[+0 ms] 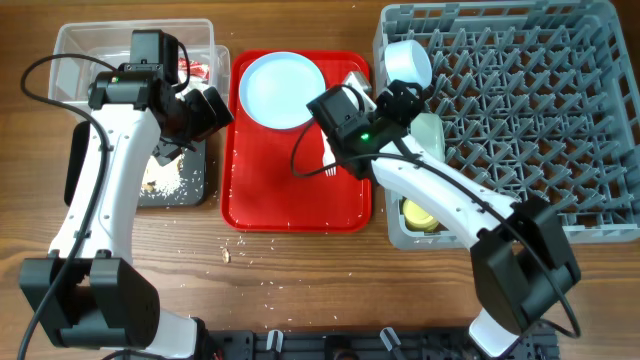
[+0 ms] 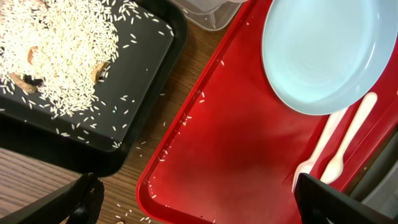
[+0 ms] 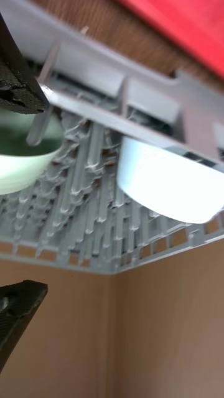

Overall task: Sort waste into correct bins and load items into the dishwasher rack
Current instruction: 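Move right gripper to the light-blue plate and grasp its rim, then lift the light-blue plate and stand it upright in the rack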

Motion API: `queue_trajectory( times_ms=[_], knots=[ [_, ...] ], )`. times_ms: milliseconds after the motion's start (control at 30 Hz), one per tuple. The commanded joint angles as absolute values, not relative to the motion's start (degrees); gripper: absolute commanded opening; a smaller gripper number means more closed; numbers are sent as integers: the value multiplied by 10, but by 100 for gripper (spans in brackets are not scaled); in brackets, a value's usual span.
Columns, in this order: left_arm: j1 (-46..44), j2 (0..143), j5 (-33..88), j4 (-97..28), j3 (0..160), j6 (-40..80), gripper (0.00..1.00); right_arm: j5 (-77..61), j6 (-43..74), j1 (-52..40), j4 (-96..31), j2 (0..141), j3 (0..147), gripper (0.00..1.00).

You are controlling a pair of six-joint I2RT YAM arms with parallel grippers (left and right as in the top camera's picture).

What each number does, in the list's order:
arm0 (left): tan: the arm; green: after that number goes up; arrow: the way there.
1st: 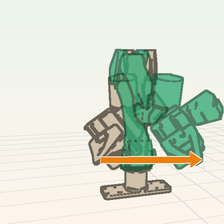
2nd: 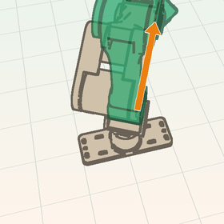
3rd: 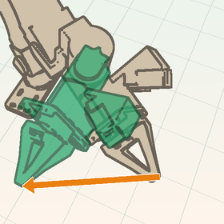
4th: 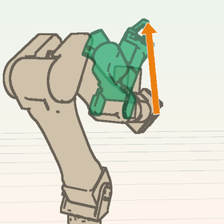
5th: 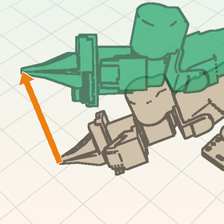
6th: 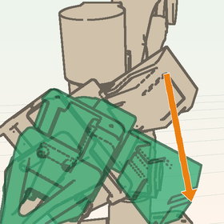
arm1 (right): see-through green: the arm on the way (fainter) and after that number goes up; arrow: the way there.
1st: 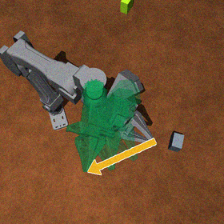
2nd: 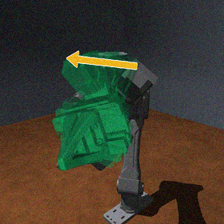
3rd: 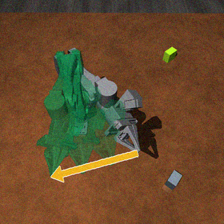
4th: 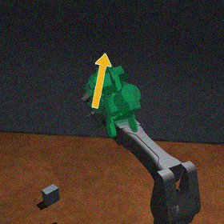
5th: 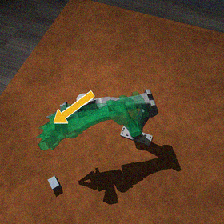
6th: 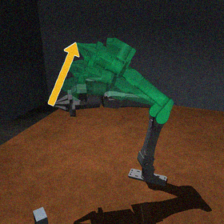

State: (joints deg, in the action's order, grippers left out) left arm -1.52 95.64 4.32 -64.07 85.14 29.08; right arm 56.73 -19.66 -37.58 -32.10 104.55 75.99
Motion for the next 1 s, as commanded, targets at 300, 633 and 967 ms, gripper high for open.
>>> queue_trajectory(
  times_ms=[300,633,967],
  knots=[
    [-13,955,38,-641,858,290,100,130,183,-371,-195,902,761,97],
    [-13,955,38,-641,858,290,100,-58,307,-289,-168,1016,793,76],
    [-13,955,38,-641,858,290,100,-58,317,-286,-219,1274,966,50]
  ],
)
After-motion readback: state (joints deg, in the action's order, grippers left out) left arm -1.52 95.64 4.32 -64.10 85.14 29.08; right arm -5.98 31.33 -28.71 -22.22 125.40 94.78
